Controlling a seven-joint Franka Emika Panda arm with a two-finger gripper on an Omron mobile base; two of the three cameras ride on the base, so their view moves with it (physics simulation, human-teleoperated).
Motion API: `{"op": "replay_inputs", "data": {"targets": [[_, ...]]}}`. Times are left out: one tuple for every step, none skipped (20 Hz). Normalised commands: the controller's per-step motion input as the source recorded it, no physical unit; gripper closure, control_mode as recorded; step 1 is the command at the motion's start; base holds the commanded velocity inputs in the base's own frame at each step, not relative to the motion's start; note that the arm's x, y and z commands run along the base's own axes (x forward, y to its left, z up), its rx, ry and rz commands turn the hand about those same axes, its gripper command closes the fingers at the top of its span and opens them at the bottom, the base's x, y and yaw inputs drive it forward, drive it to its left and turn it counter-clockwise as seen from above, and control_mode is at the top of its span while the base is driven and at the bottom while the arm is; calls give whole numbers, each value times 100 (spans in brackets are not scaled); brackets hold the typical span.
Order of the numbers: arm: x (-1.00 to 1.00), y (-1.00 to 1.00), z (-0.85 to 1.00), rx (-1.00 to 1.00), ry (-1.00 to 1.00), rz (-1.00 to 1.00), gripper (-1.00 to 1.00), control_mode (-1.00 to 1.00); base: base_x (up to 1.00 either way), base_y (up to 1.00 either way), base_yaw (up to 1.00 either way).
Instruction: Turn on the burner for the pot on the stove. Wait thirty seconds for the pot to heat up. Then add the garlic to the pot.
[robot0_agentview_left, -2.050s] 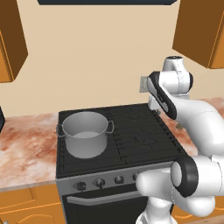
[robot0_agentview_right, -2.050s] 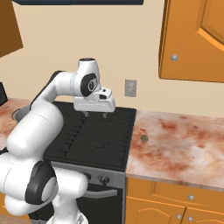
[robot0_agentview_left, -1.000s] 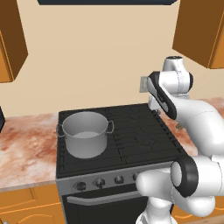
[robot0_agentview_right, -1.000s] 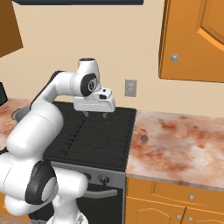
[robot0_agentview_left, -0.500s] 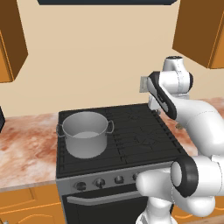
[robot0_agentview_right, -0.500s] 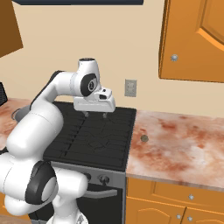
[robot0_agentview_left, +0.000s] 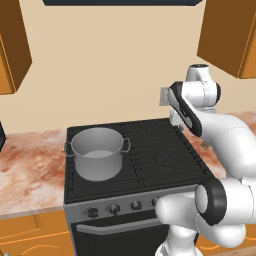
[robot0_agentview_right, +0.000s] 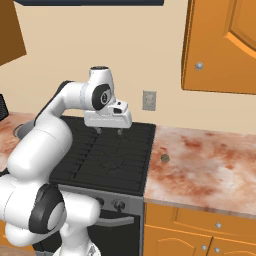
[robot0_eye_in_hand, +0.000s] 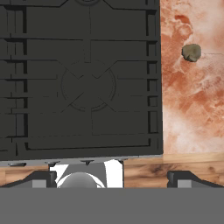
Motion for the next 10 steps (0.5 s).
{"op": "replay_inputs", "data": {"targets": [[0, 0, 0, 0, 0, 0, -100, -100, 0, 0, 0], [0, 0, 0, 0, 0, 0, -100, -100, 0, 0, 0], [0, 0, 0, 0, 0, 0, -100, -100, 0, 0, 0], [0, 0, 0, 0, 0, 0, -100, -100, 0, 0, 0], [0, 0, 0, 0, 0, 0, -100, -100, 0, 0, 0], [0, 0, 0, 0, 0, 0, -100, -100, 0, 0, 0], [0, 0, 0, 0, 0, 0, -100, -100, 0, 0, 0], [0, 0, 0, 0, 0, 0, -100, -100, 0, 0, 0], [0, 0, 0, 0, 0, 0, -100, -100, 0, 0, 0], [0, 0, 0, 0, 0, 0, -100, -100, 0, 0, 0]]}}
